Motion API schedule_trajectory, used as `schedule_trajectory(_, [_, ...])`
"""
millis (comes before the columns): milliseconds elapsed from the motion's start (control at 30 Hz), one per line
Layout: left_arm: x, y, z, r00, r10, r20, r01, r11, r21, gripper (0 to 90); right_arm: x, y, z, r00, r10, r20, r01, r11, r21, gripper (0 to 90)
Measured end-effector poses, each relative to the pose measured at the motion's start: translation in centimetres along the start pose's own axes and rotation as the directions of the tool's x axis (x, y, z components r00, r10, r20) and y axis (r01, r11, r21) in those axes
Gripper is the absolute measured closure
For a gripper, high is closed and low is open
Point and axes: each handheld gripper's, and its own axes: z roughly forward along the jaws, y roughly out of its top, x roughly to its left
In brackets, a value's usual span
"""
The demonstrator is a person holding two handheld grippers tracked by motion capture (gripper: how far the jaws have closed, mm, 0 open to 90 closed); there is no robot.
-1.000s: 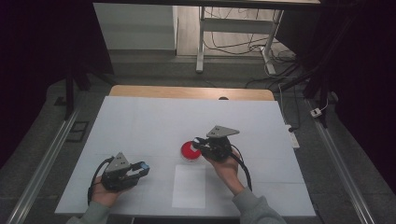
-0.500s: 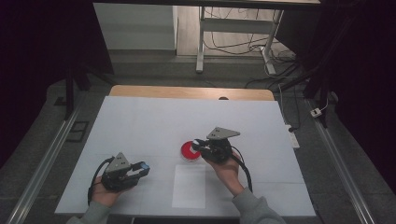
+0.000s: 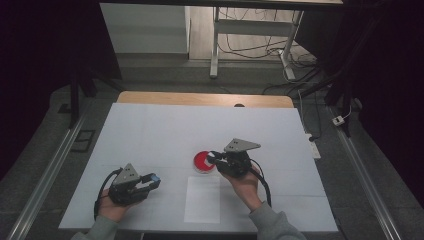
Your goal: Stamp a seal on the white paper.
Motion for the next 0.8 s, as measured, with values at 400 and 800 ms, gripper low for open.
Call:
schedule_trajectory(400, [0.0,0.0,0.0,1.0,-0.001,0.001,0.001,1.0,0.001,65.4,0.3,-0.5,-0.7,0.9999,0.002,-0.017,-0.002,1.0,0.009,75.3])
schedule_trajectory(800, [0.0,0.0,0.0,1.0,-0.001,0.001,0.001,1.0,0.001,65.4,0.4,-0.7,-1.4,0.9998,-0.004,-0.018,0.004,1.0,0.006,75.3])
